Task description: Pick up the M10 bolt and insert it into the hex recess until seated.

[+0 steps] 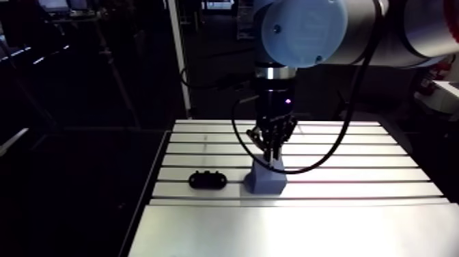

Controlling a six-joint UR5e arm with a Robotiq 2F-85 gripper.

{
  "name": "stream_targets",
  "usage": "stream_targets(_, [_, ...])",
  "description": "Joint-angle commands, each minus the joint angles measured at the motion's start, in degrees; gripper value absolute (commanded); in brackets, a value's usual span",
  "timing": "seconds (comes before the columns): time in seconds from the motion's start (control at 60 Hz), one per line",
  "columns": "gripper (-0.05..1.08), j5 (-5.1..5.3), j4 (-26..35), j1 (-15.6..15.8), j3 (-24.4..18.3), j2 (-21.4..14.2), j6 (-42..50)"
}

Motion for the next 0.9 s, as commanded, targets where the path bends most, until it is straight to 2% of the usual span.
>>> stream_targets(0.017, [0.81, -0.01, -0.01, -0.02, 0.11, -0.23, -0.12])
stream_targets(0.033, [0.64, -0.01, -0.01, -0.02, 0.12, -0.24, -0.21])
stream_targets(0.05, [0.64, -0.01, -0.01, -0.02, 0.12, -0.24, -0.21])
stream_targets(0.067, [0.47, -0.01, -0.01, -0.02, 0.12, -0.25, -0.53])
stream_targets(0.083, [0.24, -0.08, -0.01, 0.06, 0.12, -0.25, -0.57])
stream_targets(0.1, [0.24, -0.08, -0.01, 0.06, 0.12, -0.25, -0.57])
stream_targets(0.117, [0.01, -0.02, -0.01, 0.07, 0.12, -0.25, -0.73])
stream_targets(0.533, [0.00, 0.08, -0.01, -0.09, 0.21, -0.33, -0.93])
stream_targets(0.9, [0.00, -0.01, -2.46, -0.09, 0.06, -0.51, -0.67])
